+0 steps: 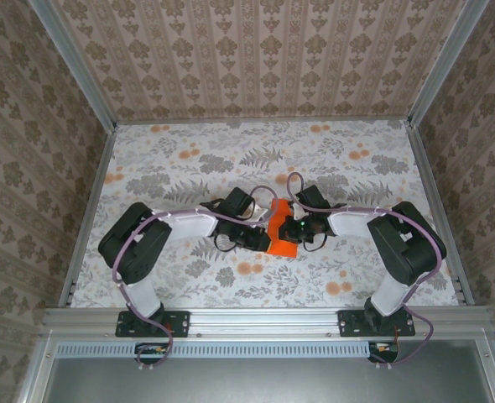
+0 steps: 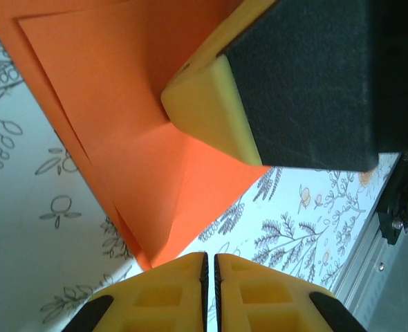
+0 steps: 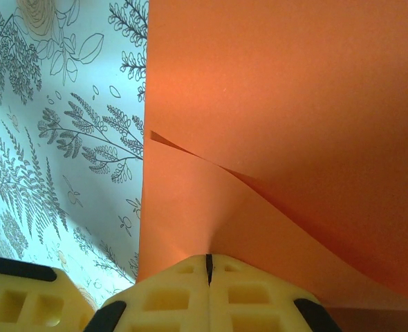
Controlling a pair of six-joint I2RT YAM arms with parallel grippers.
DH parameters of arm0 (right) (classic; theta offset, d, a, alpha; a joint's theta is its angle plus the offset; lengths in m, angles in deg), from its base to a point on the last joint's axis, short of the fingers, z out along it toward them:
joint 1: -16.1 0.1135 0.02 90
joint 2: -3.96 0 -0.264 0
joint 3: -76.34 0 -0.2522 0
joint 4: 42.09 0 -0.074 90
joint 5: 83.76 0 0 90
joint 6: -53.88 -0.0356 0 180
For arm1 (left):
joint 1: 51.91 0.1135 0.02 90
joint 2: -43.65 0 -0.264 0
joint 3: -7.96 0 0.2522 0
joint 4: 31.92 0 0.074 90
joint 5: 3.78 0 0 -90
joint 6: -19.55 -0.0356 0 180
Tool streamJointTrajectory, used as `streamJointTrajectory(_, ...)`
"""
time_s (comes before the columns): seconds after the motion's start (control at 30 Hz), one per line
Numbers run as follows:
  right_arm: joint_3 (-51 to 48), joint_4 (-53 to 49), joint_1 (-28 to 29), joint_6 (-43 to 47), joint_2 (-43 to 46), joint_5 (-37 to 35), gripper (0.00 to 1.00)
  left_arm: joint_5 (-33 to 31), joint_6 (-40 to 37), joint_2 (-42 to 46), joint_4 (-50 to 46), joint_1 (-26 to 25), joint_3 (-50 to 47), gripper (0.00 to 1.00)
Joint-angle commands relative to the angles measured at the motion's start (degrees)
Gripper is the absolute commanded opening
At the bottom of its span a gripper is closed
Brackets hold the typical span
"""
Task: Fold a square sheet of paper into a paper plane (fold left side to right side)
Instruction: Fold the triangle a second time at the center of the table.
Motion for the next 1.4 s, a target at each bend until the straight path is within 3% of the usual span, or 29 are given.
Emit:
streamJointTrajectory(0.0,-0.1,-2.8,0.1,0.6,-1.0,-2.4,0.00,0.4,-1.4,-2.3,-1.4,0.4,1.5,0.13)
streamJointTrajectory(0.23,-0.1,-2.9,0.2,0.5,-1.1,-2.4,0.00,-3.5,-1.1,-4.4,-3.0,0.5,2.3,0.13)
streamJointTrajectory(0.77,1.1,-3.9,1.6,-0.3,4.4,0.4,0.00,-5.1,-0.2,-5.0,-3.6,0.4,0.1,0.09)
streamJointTrajectory(1.37,1.9,-5.3,4.6,0.2,-0.7,-1.5,0.00,-5.6,0.3,-5.4,-4.5,0.7,0.3,0.07)
